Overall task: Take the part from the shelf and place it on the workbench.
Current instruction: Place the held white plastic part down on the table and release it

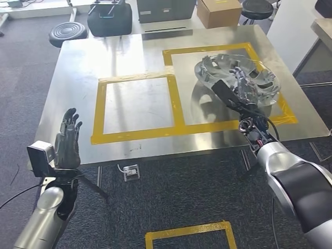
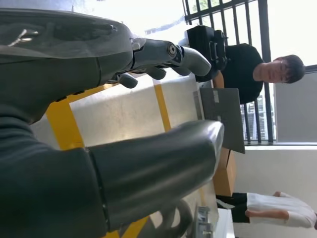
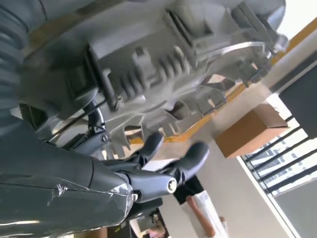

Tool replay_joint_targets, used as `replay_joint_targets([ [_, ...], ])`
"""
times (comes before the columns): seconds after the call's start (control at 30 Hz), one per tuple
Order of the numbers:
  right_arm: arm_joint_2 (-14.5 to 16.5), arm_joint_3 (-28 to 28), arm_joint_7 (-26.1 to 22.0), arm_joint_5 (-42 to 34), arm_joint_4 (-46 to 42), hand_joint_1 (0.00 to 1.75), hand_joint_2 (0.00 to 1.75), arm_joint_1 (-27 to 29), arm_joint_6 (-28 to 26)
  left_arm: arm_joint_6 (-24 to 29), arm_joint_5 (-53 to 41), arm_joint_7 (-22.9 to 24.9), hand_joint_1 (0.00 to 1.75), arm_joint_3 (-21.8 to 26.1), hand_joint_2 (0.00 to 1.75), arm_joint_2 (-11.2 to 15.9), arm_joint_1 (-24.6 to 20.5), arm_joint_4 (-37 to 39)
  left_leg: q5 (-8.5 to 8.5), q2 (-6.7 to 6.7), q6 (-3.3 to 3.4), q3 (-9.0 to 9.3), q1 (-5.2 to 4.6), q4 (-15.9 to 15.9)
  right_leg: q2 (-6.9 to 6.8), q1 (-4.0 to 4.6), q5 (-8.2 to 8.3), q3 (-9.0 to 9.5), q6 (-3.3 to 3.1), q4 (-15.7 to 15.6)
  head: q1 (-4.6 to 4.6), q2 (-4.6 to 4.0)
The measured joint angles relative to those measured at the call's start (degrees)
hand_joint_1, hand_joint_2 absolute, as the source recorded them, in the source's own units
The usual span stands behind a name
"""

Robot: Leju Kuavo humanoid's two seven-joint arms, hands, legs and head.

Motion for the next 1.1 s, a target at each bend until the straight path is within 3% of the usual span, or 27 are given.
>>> replay_joint_targets([
  [0.47, 0.9, 0.34, -1.06, -0.27, -0.07, 0.0, 0.0, 0.24, 1.63, -0.67, 0.4, -0.3, 0.0, 0.0, 1.75, -0.09, -0.07, 0.0, -0.12, 0.0, 0.08, 0.02, -0.02, 0.38, -0.04, -0.15, 0.0, 0.3, 0.06, -0.05, 0.06, 0.0],
  [0.6, 1.06, 0.37, -1.63, -0.38, -0.09, 0.0, 0.0, 0.21, 2.32, -0.8, 0.41, -0.47, 0.0, 0.0, 0.0, -0.13, -0.34, 0.05, -0.14, 0.0, 0.1, 0.06, -0.02, 0.44, -0.06, -0.15, 0.0, 0.39, 0.07, -0.05, 0.08, 0.0],
  [0.73, 1.53, 0.46, -2.6, -2.21, -0.87, 0.0, 0.0, 0.17, 5.39, -1.34, 0.63, -1.02, 0.0, 0.0, 0.0, -0.22, -1.2, 0.54, -0.14, 0.0, 0.11, 0.09, -0.02, 0.48, -0.07, -0.15, 0.01, 0.45, 0.08, -0.05, 0.08, 0.0],
  [0.87, 2.18, 0.21, -2.28, -11.58, -3.95, 0.0, 0.0, 0.71, 13.21, -1.9, 1.35, -1.27, 0.0, 0.0, 0.0, -0.34, -1.71, 0.99, -0.14, 0.0, 0.11, 0.12, -0.02, 0.49, -0.07, -0.15, 0.01, 0.5, 0.08, -0.05, 0.1, 0.0],
  [0.97, 2.53, -0.11, 1.57, -22.45, -10.76, 0.0, 0.0, 3.66, 18.33, -1.65, 1.66, -1.22, 0.0, 0.0, 0.0, -0.25, -1.66, 1.03, -0.17, -0.03, 0.15, 0.19, -0.02, 0.5, -0.14, -0.13, -0.01, 0.6, 0.09, -0.05, 0.14, 0.0],
  [1.1, 2.72, 0.03, 6.61, -32.17, -22.62, 0.0, 0.0, 8.65, 19.58, -0.84, 1.67, -1.17, 0.0, 0.0, 0.0, 0.03, -1.56, 1.03, -0.2, -0.06, 0.15, 0.22, -0.01, 0.49, -0.16, -0.12, -0.04, 0.63, 0.1, -0.06, 0.18, 0.0],
])
